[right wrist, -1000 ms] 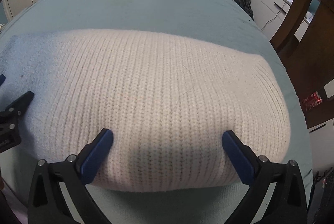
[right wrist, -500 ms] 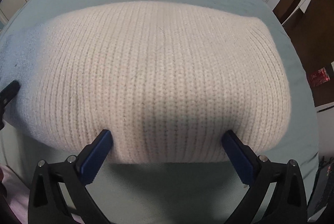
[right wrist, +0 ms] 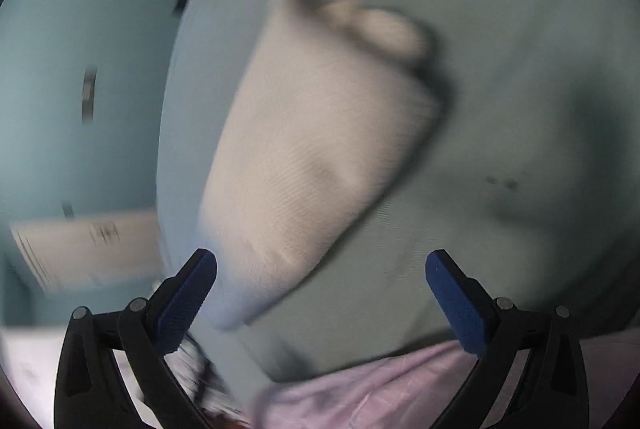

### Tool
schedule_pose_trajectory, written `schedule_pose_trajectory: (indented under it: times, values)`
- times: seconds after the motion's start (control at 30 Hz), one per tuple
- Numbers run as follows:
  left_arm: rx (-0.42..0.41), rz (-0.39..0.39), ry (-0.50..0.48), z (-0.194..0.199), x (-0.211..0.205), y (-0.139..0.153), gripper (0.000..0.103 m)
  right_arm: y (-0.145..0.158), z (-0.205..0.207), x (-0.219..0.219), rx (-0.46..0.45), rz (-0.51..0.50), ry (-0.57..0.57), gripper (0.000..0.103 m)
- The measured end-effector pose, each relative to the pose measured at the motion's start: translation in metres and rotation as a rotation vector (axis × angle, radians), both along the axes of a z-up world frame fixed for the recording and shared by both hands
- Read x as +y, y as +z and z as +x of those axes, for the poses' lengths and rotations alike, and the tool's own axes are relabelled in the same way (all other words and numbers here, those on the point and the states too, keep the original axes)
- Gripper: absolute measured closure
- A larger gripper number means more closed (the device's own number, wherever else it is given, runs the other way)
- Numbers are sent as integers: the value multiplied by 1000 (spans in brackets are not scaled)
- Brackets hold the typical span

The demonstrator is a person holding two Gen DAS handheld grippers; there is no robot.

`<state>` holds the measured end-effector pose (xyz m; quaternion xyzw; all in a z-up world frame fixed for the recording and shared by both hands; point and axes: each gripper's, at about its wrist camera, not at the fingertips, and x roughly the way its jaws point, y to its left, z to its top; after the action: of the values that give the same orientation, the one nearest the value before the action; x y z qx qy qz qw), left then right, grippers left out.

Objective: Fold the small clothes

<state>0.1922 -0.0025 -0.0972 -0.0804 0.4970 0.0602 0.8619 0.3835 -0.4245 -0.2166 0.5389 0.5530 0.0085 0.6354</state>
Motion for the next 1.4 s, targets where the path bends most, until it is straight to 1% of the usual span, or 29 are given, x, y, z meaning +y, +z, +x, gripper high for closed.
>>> schedule_pose_trajectory:
  times: [0.07, 0.13, 0.17, 0.2, 0.3, 0.4, 0.43, 0.47, 0.5, 0.57, 0.67, 0.73, 0.87, 0.9, 0.97, 1.0, 1.03, 1.07, 1.17, 1.23, 1.3, 1.37, 1.4]
  values:
    - [16, -10, -6, 5, -2, -6, 0, -23, 0, -9, 52, 56, -48, 1]
    - [30, -15, -6, 6, 6, -5, 0, -37, -1, -12, 57, 113, -86, 1]
    - [42, -15, -6, 9, 6, -8, 0, -38, -7, -13, 44, 132, -103, 1]
    - [50, -16, -6, 12, 6, -10, 0, -37, -5, -15, 28, 142, -109, 1]
    - [77, -44, -2, 23, 6, -20, 0, -45, 2, -4, -22, 131, -114, 2]
    - [87, -81, 4, 31, 10, -27, 0, -57, 12, 2, -41, 128, -133, 13]
    - [90, -89, 5, 33, 11, -28, 0, -63, 15, 4, -42, 131, -131, 19]
    - [96, -97, 6, 35, 13, -30, 0, -64, 34, 6, -48, 132, -126, 20]
    - [100, -102, 6, 37, 14, -33, 0, -47, 35, -6, -58, 129, -127, 20]
    - [114, -112, 3, 42, 15, -39, 0, -36, 42, -12, -87, 101, -132, 20]
    - [128, -110, 4, 45, 16, -46, 0, -30, 50, -11, -107, 55, -147, 20]
    - [136, -108, 3, 47, 16, -50, 0, -28, 51, -8, -124, 42, -169, 20]
    - [142, -100, -5, 50, 14, -54, 0, -20, 53, -5, -125, -39, -175, 20]
    - [141, -96, -7, 51, 13, -54, 0, -16, 52, -4, -118, -65, -172, 22]
    - [137, -87, -9, 52, 11, -55, 0, -9, 54, -2, -98, -141, -143, 37]
    - [135, -85, -10, 53, 10, -57, 0, -3, 54, -2, -101, -164, -131, 42]
    - [134, -82, -12, 53, 9, -56, 0, 3, 54, -4, -107, -183, -122, 49]
    - [133, -78, -13, 52, 8, -56, 0, 14, 54, -4, -125, -209, -113, 54]
    - [125, -53, -19, 51, 6, -53, 0, 50, 49, -4, -198, -275, -100, 59]
    - [119, -34, -24, 51, 5, -52, 0, 75, 42, -3, -253, -328, -90, 60]
    - [111, -21, -33, 49, 3, -51, 0, 103, 30, -4, -328, -402, -92, 60]
    - [105, -10, -40, 49, 1, -49, 0, 127, 21, -3, -393, -476, -85, 60]
    - [103, -7, -44, 49, 0, -49, 0, 134, 21, -2, -409, -498, -78, 60]
